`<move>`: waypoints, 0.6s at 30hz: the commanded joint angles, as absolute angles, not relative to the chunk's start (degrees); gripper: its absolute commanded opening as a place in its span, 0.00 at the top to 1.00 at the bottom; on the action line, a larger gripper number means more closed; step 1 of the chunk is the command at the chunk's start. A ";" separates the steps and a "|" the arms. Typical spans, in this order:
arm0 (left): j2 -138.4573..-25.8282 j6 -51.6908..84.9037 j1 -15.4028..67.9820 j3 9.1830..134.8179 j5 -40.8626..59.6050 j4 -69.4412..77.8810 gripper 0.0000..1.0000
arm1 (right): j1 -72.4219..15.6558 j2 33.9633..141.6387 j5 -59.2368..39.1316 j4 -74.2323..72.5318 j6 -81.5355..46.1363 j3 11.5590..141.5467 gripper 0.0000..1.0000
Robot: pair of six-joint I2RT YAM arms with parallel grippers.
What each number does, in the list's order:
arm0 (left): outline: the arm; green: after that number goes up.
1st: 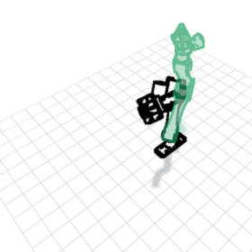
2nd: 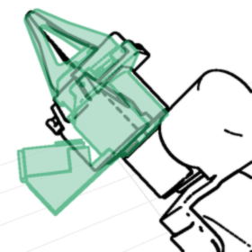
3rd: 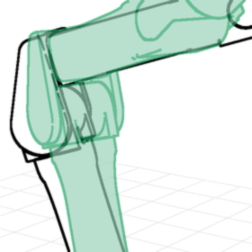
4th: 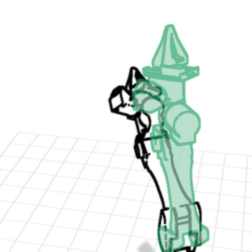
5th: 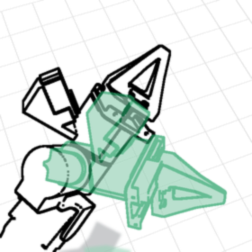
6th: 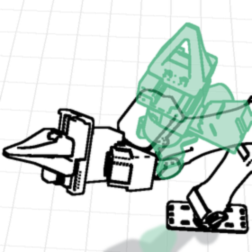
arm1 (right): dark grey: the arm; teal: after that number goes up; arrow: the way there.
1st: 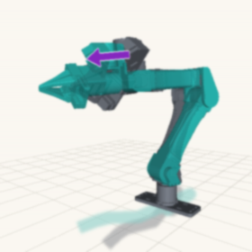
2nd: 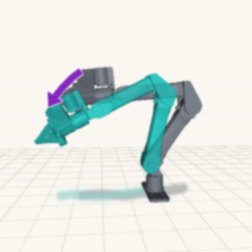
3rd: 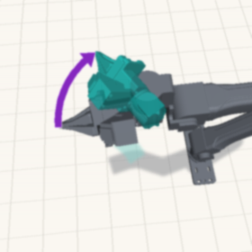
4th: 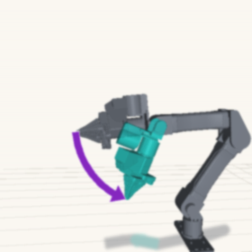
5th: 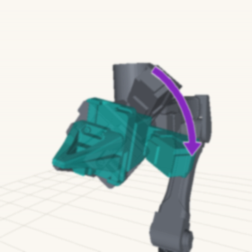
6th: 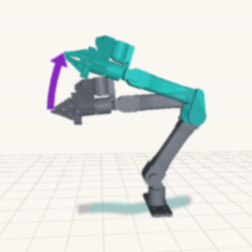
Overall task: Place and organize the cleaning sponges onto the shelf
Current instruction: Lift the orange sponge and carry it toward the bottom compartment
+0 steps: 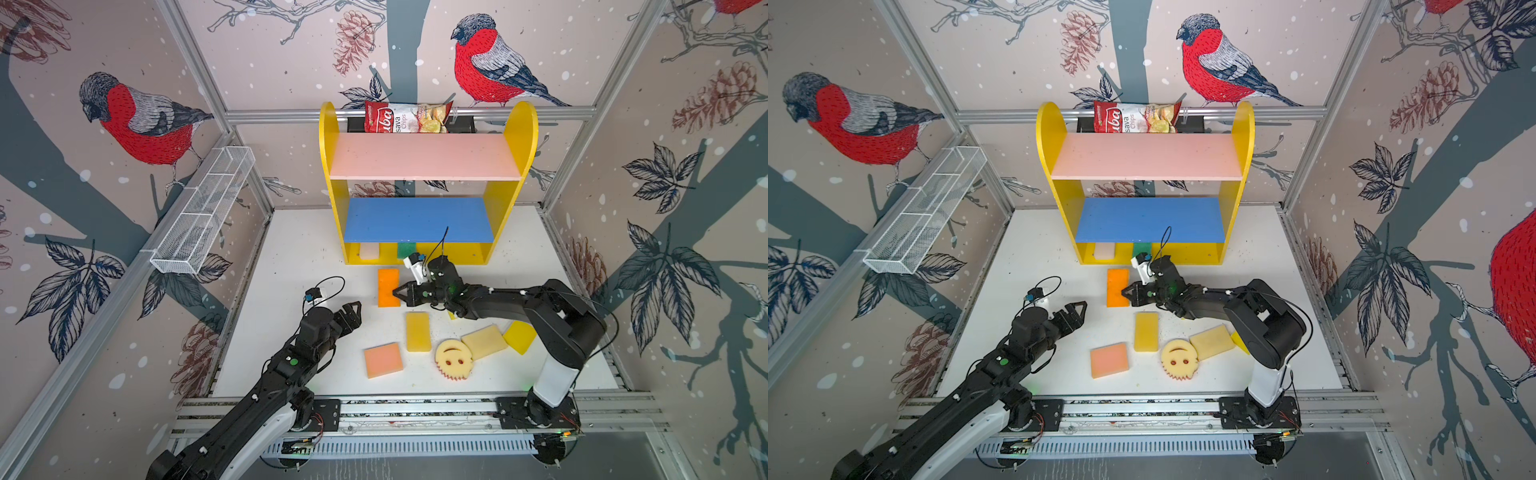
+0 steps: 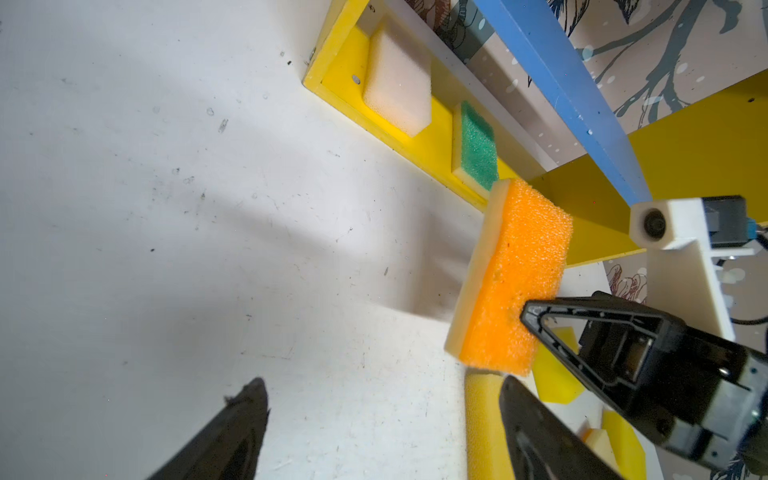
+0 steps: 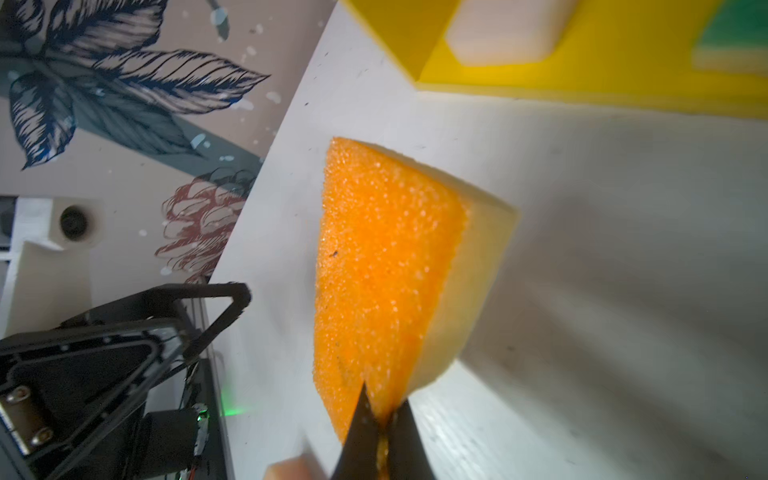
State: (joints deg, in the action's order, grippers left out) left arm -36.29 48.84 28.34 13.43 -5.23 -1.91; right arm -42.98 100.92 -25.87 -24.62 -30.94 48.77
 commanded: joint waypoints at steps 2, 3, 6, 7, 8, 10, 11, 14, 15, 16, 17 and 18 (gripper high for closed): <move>-35.16 48.96 28.17 13.10 -7.21 -3.56 0.13 | -39.70 97.08 -23.12 -22.61 -28.68 45.31 1.00; -35.12 49.09 28.21 12.92 -7.23 -3.47 0.12 | -38.68 96.05 -22.69 -22.43 -28.37 44.35 1.00; -35.65 49.22 28.18 12.79 -7.06 -3.04 0.12 | -36.13 93.78 -20.66 -20.54 -27.05 42.84 1.00; -36.02 49.22 28.13 12.86 -6.92 -2.79 0.12 | -35.29 93.15 -19.60 -19.57 -26.54 42.51 1.00; -36.47 49.22 28.21 13.02 -6.73 -2.63 0.12 | -34.61 92.70 -18.87 -19.05 -26.33 42.15 1.00; -37.51 49.14 28.19 13.36 -6.49 -2.21 0.13 | -32.75 91.51 -17.28 -18.05 -25.79 41.29 1.00; -37.87 49.13 28.15 13.53 -6.39 -1.99 0.13 | -31.87 91.12 -16.70 -17.60 -25.67 41.01 1.00; -39.00 49.38 28.15 13.36 -6.29 -0.87 0.13 | -28.87 91.00 -14.79 -15.91 -25.68 40.83 1.00; -39.41 49.63 28.17 13.14 -6.16 -0.35 0.13 | -27.84 91.39 -14.76 -15.36 -25.80 40.84 1.00; -39.73 49.82 28.18 12.92 -5.99 0.06 0.12 | -26.89 91.83 -14.97 -15.27 -25.87 40.77 1.00; -40.06 49.98 28.20 12.79 -5.77 0.59 0.13 | -26.18 92.08 -15.31 -15.57 -25.91 40.47 1.00; -40.34 50.09 28.19 12.75 -5.55 0.87 0.13 | -25.43 92.33 -15.62 -16.03 -26.04 40.12 1.00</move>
State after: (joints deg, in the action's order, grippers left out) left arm -39.81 49.58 28.27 12.93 -6.13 -2.09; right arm -26.48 91.85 -16.21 -16.62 -26.89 40.64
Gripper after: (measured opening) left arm 0.874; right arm 0.066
